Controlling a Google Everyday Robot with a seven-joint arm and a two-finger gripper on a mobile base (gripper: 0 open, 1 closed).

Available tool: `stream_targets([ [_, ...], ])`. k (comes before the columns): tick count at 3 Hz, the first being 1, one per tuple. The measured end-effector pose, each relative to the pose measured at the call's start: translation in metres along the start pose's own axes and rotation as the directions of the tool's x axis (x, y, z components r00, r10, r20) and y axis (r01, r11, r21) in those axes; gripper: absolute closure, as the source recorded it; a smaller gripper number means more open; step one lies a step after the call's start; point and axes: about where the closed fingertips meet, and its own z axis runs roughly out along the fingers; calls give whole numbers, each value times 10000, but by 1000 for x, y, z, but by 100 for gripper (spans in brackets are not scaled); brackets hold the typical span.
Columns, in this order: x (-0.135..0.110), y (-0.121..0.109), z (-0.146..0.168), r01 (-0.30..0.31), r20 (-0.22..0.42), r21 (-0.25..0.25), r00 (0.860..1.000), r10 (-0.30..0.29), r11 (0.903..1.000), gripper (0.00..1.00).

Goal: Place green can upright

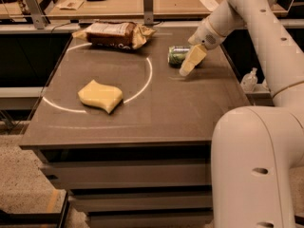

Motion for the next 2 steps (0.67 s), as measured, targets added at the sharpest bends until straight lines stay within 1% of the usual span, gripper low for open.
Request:
stream_targets([
  [1,-9,1,13,826,-1413,-217,9863,-849,9963,0],
  [2,-12,-2,21,1343,-2686,-340,9533,-1384,9904,18],
])
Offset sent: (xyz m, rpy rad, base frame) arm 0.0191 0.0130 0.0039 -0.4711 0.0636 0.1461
